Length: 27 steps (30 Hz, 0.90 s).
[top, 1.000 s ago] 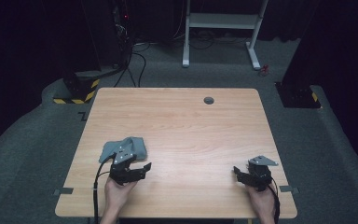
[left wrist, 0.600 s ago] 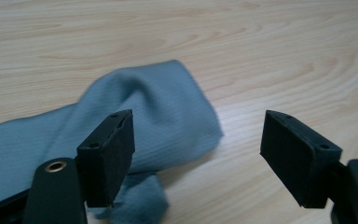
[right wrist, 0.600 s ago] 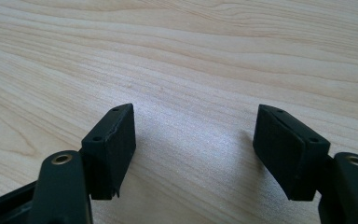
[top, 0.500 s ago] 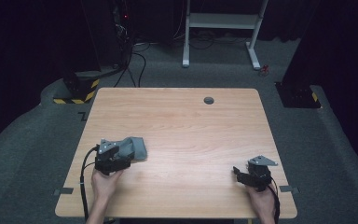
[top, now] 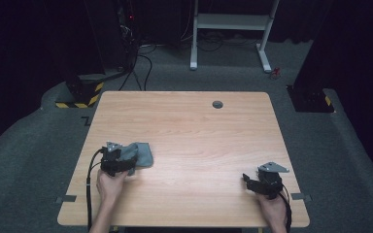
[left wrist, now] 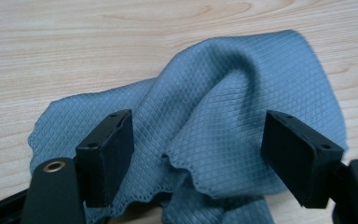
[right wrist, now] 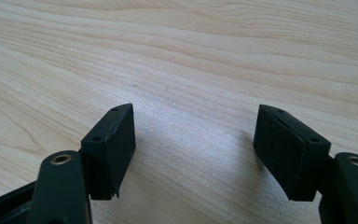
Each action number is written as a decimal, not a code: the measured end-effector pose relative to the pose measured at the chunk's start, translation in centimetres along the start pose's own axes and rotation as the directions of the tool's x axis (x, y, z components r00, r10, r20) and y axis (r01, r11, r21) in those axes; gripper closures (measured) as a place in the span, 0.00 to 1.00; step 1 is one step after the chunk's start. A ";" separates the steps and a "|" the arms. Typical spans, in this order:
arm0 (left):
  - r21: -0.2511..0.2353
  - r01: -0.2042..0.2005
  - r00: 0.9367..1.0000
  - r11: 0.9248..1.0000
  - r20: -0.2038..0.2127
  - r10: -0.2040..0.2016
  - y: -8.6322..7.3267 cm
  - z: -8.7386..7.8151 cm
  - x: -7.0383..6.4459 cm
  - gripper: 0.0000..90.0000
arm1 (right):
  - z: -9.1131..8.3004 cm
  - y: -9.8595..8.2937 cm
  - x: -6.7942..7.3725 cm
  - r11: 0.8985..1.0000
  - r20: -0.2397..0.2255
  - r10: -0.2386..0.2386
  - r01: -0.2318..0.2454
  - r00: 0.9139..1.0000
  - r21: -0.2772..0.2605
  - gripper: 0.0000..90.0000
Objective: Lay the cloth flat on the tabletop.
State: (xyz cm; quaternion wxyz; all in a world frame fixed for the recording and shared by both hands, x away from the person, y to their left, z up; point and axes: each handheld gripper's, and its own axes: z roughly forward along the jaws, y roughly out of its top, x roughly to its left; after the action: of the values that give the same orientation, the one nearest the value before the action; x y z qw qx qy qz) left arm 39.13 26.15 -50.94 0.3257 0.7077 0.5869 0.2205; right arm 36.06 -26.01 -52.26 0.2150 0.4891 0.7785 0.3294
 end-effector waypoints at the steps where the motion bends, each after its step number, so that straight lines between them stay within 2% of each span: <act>1: -0.001 0.001 1.000 1.000 0.001 -0.001 0.0 0.1 0.0 0.30 | 0.0 0.0 0.0 1.000 0.000 0.000 0.000 1.000 0.000 0.33; 2: -0.001 -0.006 1.000 1.000 -0.003 0.006 0.0 0.3 0.1 0.32 | 0.0 0.0 0.0 1.000 -0.003 -0.002 0.002 1.000 0.001 0.33; 3: 0.019 -0.011 1.000 1.000 -0.001 0.011 -0.1 0.7 0.2 0.34 | 0.0 0.0 0.0 1.000 -0.005 -0.004 0.004 1.000 0.000 0.33; 5: 0.029 -0.005 1.000 1.000 0.002 0.005 -0.1 0.9 0.2 0.36 | 0.0 0.0 0.1 1.000 -0.005 -0.002 0.002 1.000 0.000 0.33; 7: 0.022 -0.010 1.000 1.000 -0.005 0.010 -0.2 0.9 0.2 0.39 | 0.0 0.0 0.1 1.000 -0.006 -0.003 0.003 1.000 0.000 0.33; 9: 0.021 -0.033 0.999 0.999 -0.012 0.033 -0.2 0.9 0.2 0.45 | 0.0 0.0 0.1 1.000 -0.005 -0.002 0.002 1.000 0.000 0.33; 10: 0.019 -0.039 0.999 0.999 -0.012 0.039 -0.3 0.9 0.1 0.49 | 0.0 0.0 0.1 1.000 -0.005 -0.001 0.001 1.000 0.000 0.33; 11: 0.013 -0.046 0.999 0.999 0.000 0.046 -0.3 0.8 0.2 0.59 | 0.0 0.0 0.1 1.000 -0.005 -0.001 0.001 1.000 0.000 0.33; 13: 0.010 -0.051 0.999 0.999 0.004 0.051 -0.3 0.8 0.1 0.70 | 0.0 0.0 0.1 1.000 -0.005 -0.001 0.001 1.000 0.000 0.33; 14: 0.010 -0.053 0.999 0.999 0.013 0.053 -0.3 0.8 0.1 0.70 | 0.0 0.0 0.1 1.000 -0.005 -0.001 0.001 1.000 0.000 0.33; 17: 0.005 -0.062 0.998 0.998 0.028 0.061 -0.3 0.8 -0.2 0.83 | 0.0 0.0 0.1 1.000 -0.006 -0.002 0.002 1.000 0.000 0.33; 23: 0.002 -0.034 0.997 0.999 0.065 0.034 -0.2 0.8 0.2 0.87 | 0.0 0.0 0.1 1.000 -0.006 -0.002 0.002 1.000 0.000 0.33; 24: -0.001 -0.028 0.996 1.000 0.090 0.028 -0.1 0.8 0.1 0.87 | 0.0 0.0 0.1 1.000 -0.007 -0.002 0.002 1.000 0.001 0.32; 27: -0.016 -0.035 0.993 0.999 0.112 0.037 0.0 0.8 -0.3 0.88 | 0.0 0.0 0.1 1.000 -0.007 -0.002 0.002 1.000 0.001 0.32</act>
State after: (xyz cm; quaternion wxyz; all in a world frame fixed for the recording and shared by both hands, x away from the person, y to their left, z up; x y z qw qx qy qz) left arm 39.60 25.69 -51.43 0.3592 0.7271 0.5532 0.1905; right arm 36.01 -25.96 -52.27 0.2125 0.4872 0.7799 0.3305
